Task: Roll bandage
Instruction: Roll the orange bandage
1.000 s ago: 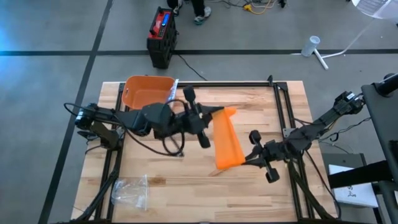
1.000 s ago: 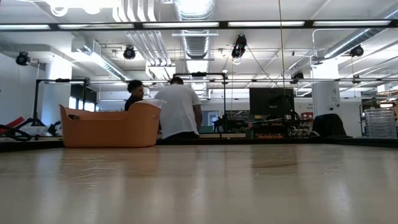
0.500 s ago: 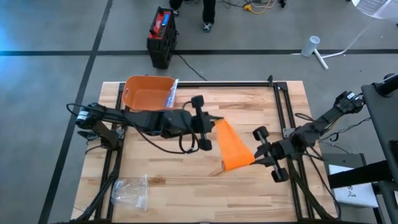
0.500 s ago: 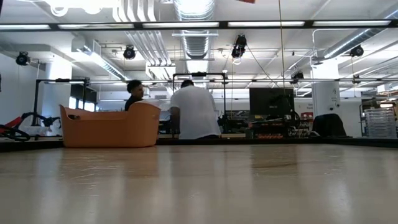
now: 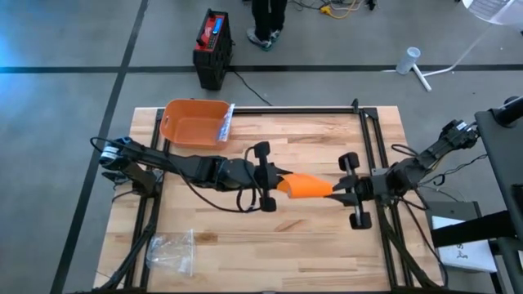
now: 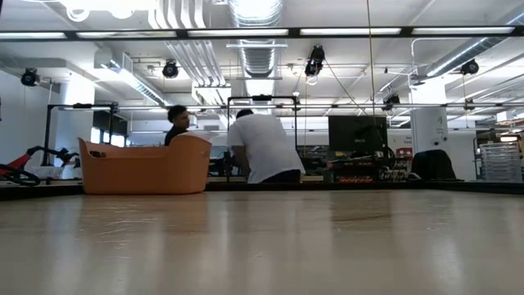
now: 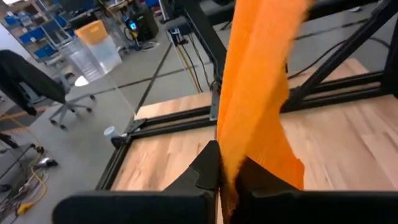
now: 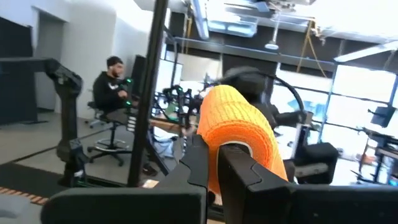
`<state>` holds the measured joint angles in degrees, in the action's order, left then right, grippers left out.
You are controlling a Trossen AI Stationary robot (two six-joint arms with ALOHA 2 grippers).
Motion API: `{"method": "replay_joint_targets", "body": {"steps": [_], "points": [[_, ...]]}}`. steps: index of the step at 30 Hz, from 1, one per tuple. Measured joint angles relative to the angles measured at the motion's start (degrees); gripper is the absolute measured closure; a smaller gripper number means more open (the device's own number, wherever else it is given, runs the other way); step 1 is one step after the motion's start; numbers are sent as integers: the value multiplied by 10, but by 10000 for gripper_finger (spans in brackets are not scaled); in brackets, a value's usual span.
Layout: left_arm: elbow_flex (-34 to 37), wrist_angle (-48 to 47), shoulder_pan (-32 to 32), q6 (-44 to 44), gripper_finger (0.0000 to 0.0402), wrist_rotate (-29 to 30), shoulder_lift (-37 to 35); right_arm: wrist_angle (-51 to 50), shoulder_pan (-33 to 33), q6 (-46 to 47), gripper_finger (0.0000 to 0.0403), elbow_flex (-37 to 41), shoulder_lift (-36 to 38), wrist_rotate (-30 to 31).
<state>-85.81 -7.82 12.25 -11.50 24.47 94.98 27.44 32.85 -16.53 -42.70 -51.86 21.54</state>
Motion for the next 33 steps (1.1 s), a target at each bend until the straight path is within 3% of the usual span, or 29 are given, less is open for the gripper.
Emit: {"method": "replay_joint_targets", "body": {"steps": [8, 20, 27, 33], "points": [[-14, -4, 5, -19, 369, 0, -2, -6, -4, -10, 395, 0, -5, 41], [-14, -54, 14, -77, 246, 7, -37, -67, -4, -17, 395, 0, 14, 68], [-14, -61, 25, -69, 192, 4, -78, -114, -4, -8, 395, 0, 38, 65], [-14, -18, 25, -43, 173, -1, -71, -130, -4, -35, 395, 0, 34, 16]]}}
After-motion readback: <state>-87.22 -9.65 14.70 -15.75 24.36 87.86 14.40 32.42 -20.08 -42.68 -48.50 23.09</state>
